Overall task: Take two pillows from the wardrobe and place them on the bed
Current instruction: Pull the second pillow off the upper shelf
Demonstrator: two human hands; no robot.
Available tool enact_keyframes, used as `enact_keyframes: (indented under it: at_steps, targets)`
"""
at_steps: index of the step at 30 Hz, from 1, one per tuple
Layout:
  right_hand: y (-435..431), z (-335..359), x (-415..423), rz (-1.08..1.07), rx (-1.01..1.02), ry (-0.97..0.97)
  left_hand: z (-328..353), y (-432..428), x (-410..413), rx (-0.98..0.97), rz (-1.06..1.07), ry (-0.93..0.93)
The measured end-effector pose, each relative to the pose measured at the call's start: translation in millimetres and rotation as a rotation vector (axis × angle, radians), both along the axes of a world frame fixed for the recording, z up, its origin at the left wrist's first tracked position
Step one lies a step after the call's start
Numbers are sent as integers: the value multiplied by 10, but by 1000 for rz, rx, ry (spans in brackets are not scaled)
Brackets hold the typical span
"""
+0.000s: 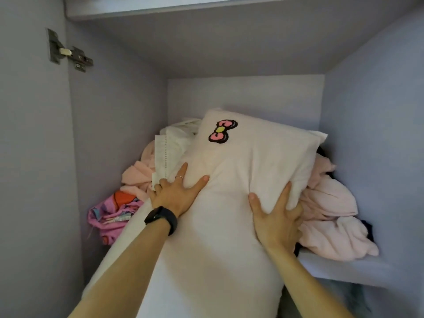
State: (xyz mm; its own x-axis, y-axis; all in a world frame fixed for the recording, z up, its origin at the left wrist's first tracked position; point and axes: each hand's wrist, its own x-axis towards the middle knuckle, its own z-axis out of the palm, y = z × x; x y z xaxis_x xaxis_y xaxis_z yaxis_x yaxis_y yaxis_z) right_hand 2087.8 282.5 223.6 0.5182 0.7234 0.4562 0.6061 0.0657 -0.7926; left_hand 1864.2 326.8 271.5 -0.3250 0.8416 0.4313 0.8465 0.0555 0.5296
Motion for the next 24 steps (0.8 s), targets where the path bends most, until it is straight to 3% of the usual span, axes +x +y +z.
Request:
enact_keyframes:
  at_steps: [4,9,14,24]
  targets:
    - [-18,-18,46,-1,59,-42,66,-219,3,73,-50,-52]
    - [-184,56,81,91,248,28,77,-650,-110,194,-183,-291]
    - [-564,-193,2,203,360,80,-319,-1179,-349,117,-236,-439]
    - [-1199,-1328,-387,384,292,-9,-1534,-2333,-428,114,83,-501]
